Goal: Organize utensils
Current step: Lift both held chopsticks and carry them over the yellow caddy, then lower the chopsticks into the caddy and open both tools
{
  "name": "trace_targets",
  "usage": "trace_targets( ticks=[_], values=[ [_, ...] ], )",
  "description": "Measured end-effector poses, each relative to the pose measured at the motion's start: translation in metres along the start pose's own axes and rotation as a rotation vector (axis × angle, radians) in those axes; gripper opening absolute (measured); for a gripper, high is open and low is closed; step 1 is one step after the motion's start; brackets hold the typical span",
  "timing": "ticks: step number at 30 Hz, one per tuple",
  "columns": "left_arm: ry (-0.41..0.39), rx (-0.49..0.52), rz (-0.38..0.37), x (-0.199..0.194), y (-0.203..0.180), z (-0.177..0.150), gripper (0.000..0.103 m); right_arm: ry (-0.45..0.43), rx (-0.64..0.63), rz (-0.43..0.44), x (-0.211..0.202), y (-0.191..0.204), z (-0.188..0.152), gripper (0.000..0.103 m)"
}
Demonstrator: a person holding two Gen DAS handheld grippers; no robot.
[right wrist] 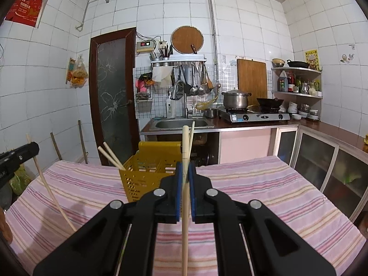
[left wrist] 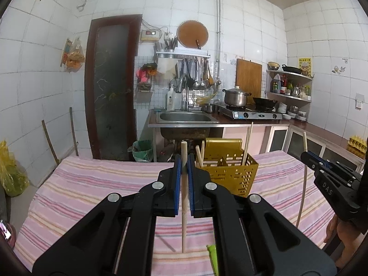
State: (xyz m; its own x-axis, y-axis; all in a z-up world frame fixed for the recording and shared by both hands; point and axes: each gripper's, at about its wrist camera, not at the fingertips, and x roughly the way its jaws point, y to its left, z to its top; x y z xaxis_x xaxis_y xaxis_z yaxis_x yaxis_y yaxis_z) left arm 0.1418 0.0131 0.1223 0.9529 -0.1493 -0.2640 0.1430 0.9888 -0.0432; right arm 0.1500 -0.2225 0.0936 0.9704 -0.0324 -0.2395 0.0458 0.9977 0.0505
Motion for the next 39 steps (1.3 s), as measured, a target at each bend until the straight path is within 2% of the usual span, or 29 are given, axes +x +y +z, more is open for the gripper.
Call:
trace_targets(
  ticks=[5, 12, 17, 20, 26, 32, 35, 38, 39],
  values=[
    [-0.027, 0.011, -0.025, 0.008, -0.008, 0.025, 0.004, -0.024, 0.008, -0.003, 0.012, -0.008, 0.022, 0.006],
    [-0.109, 0.007, -0.076, 0.025, -0.029, 0.079, 0.004, -0.104, -0.002, -0.010, 0.029, -0.009, 0.076, 0.006],
    [-0.170, 0.000, -0.099, 0.050, -0.044, 0.113, 0.004, -0.139, 0.007, -0.006, 0.060, -0.004, 0.112, 0.006],
    [-0.184, -0.002, -0.105, 0.077, -0.049, 0.124, 0.004, -0.160, 0.016, 0.000, 0.081, 0.000, 0.122, 0.006],
    [-0.190, 0.030, -0.090, 0.129, -0.054, 0.116, 0.004, -0.189, 0.037, 0.008, 0.135, 0.004, 0.121, 0.006],
    [-0.109, 0.001, -0.078, 0.184, -0.044, 0.082, 0.004, -0.194, 0.052, 0.021, 0.174, 0.003, 0.085, 0.006],
    [-0.058, 0.004, -0.065, 0.202, -0.041, 0.065, 0.004, -0.160, 0.045, 0.019, 0.185, 0.002, 0.065, 0.006],
    [-0.019, -0.013, -0.061, 0.204, -0.033, 0.054, 0.006, -0.091, 0.051, 0.020, 0.191, -0.003, 0.052, 0.006],
    [0.000, -0.022, -0.065, 0.202, -0.030, 0.053, 0.014, -0.071, 0.045, 0.016, 0.191, -0.003, 0.049, 0.007]
  ],
)
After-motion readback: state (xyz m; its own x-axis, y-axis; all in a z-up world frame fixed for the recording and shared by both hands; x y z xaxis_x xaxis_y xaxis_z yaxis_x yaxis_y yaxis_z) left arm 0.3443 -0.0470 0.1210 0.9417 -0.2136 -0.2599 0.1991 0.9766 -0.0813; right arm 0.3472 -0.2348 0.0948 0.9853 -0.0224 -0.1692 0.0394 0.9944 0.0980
